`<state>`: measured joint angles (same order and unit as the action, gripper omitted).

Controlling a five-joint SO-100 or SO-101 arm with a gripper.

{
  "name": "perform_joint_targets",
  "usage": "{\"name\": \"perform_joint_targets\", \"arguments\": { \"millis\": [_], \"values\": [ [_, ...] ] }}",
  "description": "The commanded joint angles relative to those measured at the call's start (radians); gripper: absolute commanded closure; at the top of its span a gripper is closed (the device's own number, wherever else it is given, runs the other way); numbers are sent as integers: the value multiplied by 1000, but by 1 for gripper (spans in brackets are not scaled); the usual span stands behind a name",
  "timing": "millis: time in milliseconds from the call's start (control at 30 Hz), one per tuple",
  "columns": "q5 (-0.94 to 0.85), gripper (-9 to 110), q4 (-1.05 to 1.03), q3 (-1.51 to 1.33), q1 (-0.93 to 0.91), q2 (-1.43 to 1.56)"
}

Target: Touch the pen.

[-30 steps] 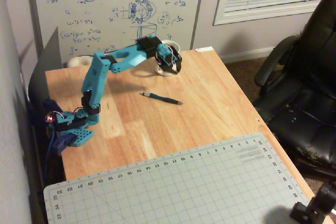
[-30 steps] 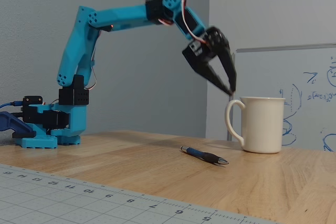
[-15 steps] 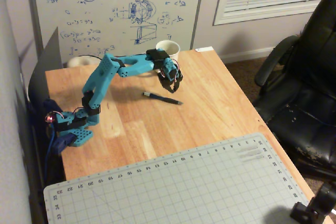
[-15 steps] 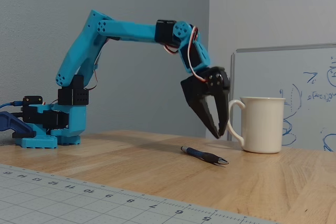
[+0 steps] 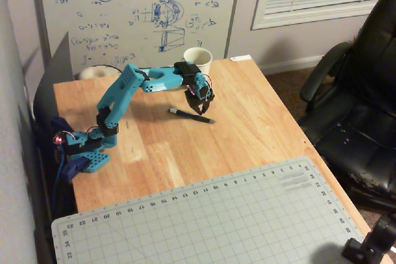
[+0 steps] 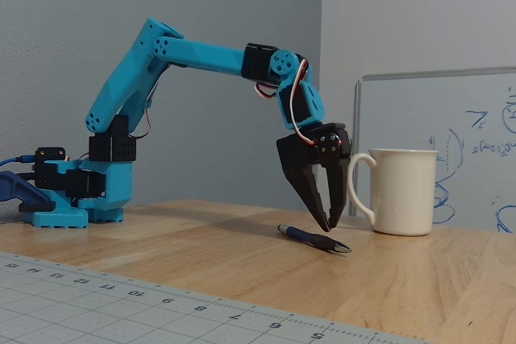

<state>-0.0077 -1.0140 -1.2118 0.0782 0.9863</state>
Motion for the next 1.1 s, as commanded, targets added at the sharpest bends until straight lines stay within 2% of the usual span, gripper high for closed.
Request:
{"name": "perform_joint_targets", "arguments": {
  "millis": [0,1067],
  "values": [
    [6,101,-12,100,-5,28],
    [-3,101,-12,101,-3,34]
  ]
}}
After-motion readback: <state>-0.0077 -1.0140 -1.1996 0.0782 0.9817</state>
